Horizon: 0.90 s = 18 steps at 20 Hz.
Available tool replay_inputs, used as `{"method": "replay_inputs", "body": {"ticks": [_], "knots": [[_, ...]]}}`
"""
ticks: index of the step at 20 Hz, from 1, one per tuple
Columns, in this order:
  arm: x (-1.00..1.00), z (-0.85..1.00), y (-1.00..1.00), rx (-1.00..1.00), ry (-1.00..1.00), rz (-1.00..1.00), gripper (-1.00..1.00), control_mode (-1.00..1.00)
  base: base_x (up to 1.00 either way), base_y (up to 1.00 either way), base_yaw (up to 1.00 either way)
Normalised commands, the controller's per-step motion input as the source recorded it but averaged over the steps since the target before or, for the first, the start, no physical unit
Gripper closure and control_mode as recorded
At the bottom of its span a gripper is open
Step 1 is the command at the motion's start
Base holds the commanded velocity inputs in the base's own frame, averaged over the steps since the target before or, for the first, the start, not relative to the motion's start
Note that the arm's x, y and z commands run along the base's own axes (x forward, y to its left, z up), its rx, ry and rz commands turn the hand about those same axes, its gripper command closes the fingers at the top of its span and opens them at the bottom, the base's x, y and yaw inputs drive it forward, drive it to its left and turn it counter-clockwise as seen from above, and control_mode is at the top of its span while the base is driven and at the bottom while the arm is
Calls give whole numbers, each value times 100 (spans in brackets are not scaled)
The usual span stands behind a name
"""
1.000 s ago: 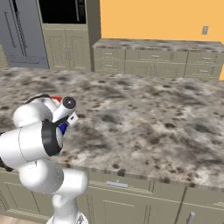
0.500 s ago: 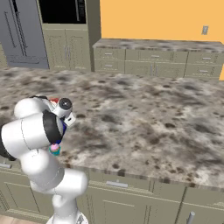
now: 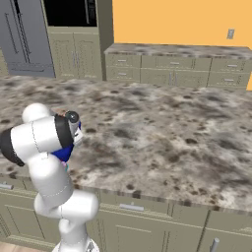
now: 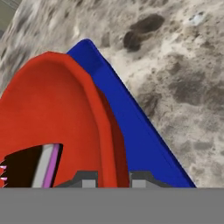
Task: Place the bowl with cake and the cupcake onto the tray.
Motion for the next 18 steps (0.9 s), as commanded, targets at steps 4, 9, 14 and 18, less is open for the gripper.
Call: {"method": "replay_inputs", "body": {"ticks": [4,9,14,18], "knots": [[15,-9,0,0,0,0,-100,-100,0,0,0],[3,20,0,2,0,-2,-100,-100,0,0,0],[0,71,-3,1,1,-4,-100,-100,0,0,0],[-5,60,-9,-1,8,-3,-100,-100,0,0,0]]}}
